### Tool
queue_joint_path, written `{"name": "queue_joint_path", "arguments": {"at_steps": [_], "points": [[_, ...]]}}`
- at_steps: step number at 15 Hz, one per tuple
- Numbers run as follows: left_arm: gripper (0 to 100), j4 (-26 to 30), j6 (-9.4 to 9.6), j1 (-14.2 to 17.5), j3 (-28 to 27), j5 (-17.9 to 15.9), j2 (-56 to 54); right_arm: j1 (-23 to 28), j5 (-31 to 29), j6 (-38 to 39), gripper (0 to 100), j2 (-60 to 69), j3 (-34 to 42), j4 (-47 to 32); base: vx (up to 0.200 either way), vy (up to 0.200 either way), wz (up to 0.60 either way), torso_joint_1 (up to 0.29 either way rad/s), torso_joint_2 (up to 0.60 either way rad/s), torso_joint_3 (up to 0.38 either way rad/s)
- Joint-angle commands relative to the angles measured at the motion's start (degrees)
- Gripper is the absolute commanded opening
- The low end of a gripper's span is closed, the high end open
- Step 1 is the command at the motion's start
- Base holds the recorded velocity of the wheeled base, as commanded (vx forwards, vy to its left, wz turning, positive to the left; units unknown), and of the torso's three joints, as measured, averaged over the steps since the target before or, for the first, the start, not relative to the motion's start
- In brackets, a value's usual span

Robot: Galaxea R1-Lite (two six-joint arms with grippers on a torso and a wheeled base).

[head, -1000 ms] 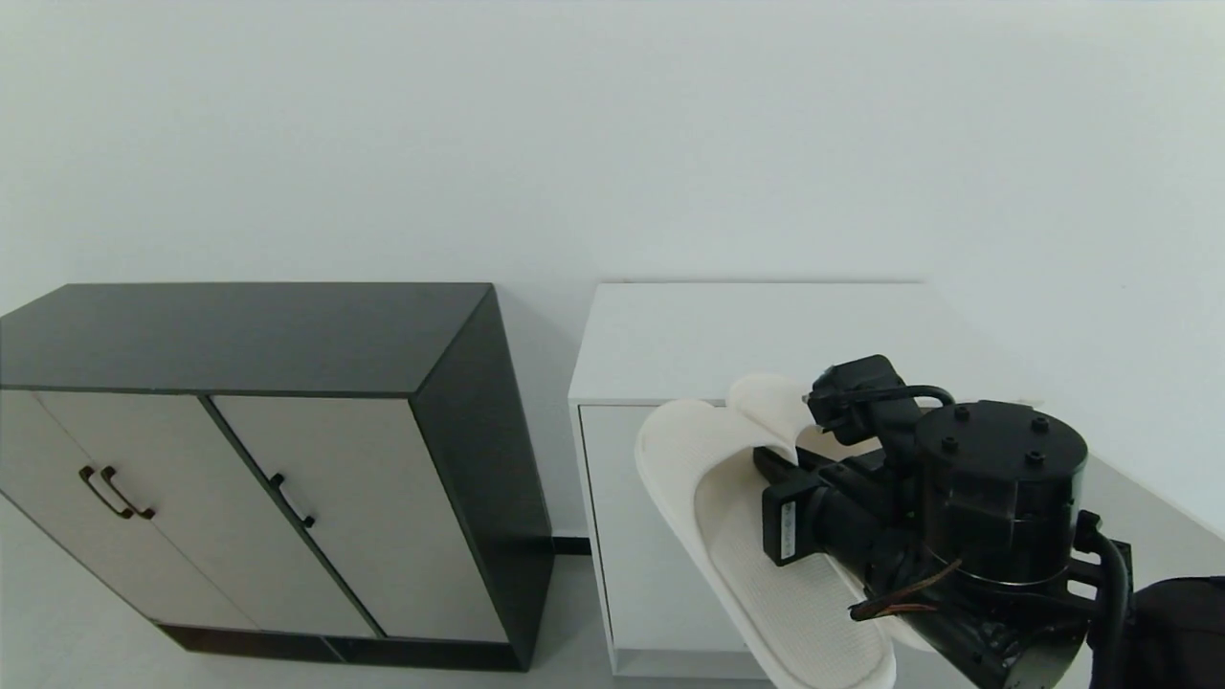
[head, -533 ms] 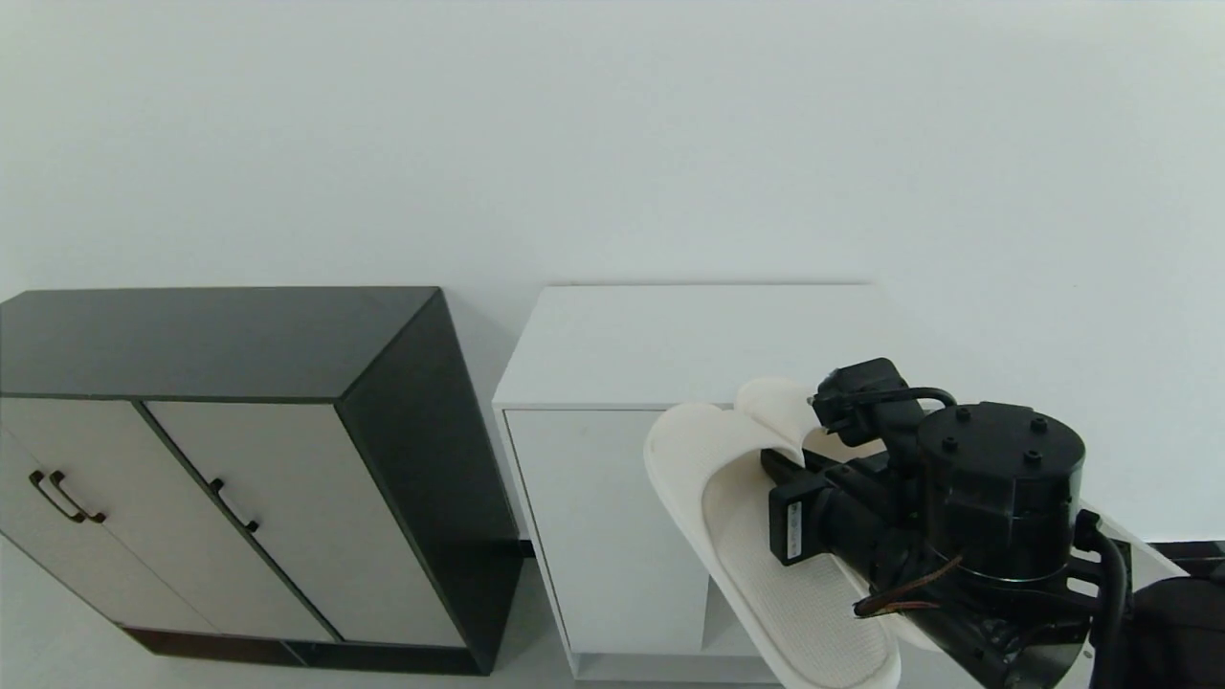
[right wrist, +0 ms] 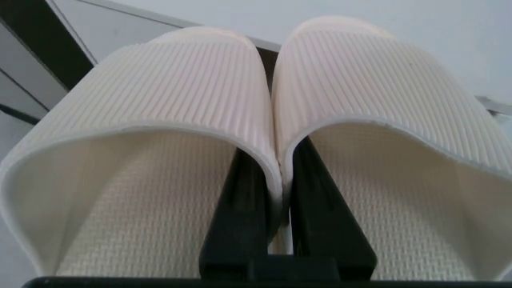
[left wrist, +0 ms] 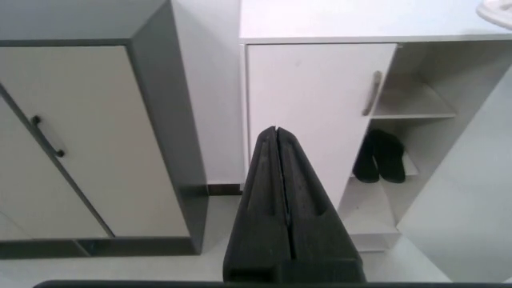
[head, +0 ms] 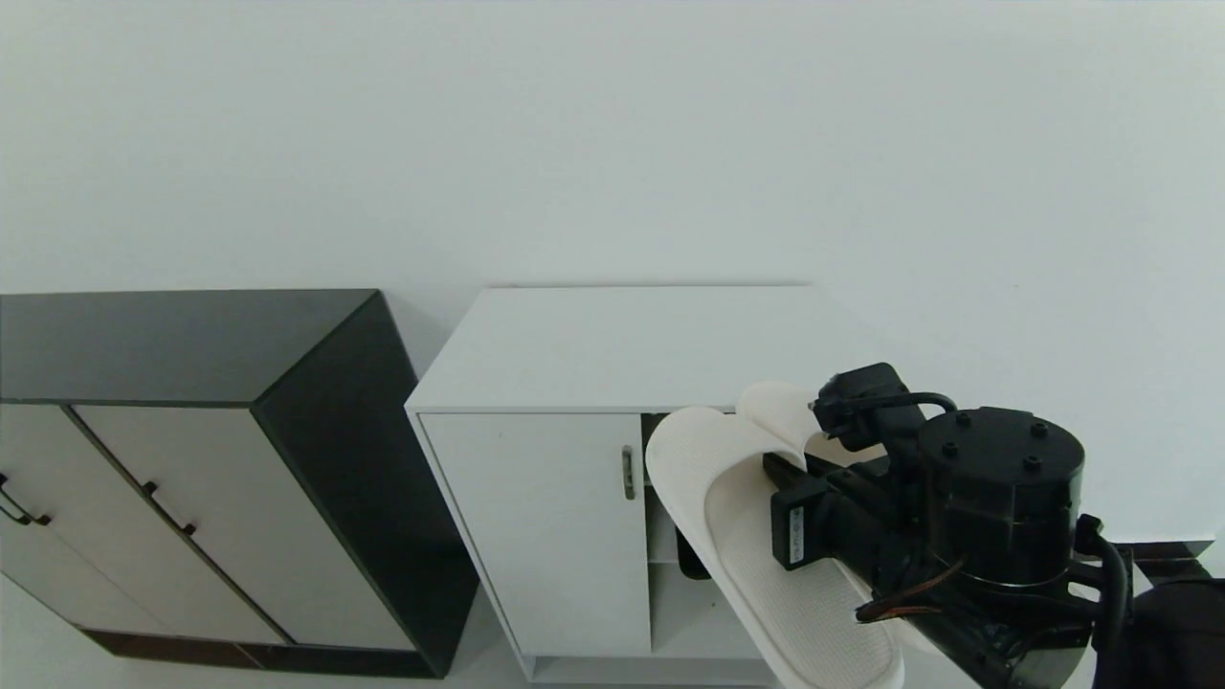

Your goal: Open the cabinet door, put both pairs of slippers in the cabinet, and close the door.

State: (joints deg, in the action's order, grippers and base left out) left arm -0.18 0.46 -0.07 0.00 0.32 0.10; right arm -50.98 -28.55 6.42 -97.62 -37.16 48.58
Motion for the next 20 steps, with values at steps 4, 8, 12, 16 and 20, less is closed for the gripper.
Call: {"name": "queue_joint_path", "arguments": {"at_steps": [4, 8, 12, 16, 20], "points": [[0, 0.01, -0.02, -0.01, 0.00, 0.03, -0.01, 0.00, -0.01, -0.01, 0, -0.11, -0.02, 0.02, 0.000, 0.000, 0.00, 0.000, 0.00, 0.000], [0, 0.01, -0.02, -0.01, 0.00, 0.03, -0.01, 0.09, 0.07, 0.08, 0, -0.11, 0.07, 0.11, 0.000, 0.000, 0.00, 0.000, 0.00, 0.000], [0, 0.01, -0.02, -0.01, 0.00, 0.03, -0.01, 0.09, 0.34, -0.01, 0, -0.82, 0.15, 0.46, 0.000, 0.000, 0.00, 0.000, 0.00, 0.000], [0, 0.01, -0.02, -0.01, 0.00, 0.03, -0.01, 0.18, 0.34, -0.01, 0, -1.69, 0.51, 1.69, 0.000, 0.000, 0.00, -0.023, 0.05, 0.026], [0, 0.01, -0.02, -0.01, 0.00, 0.03, -0.01, 0.18, 0.25, -0.01, 0, -2.13, 0.51, 1.96, 0.000, 0.000, 0.00, -0.156, 0.37, 0.207]]}}
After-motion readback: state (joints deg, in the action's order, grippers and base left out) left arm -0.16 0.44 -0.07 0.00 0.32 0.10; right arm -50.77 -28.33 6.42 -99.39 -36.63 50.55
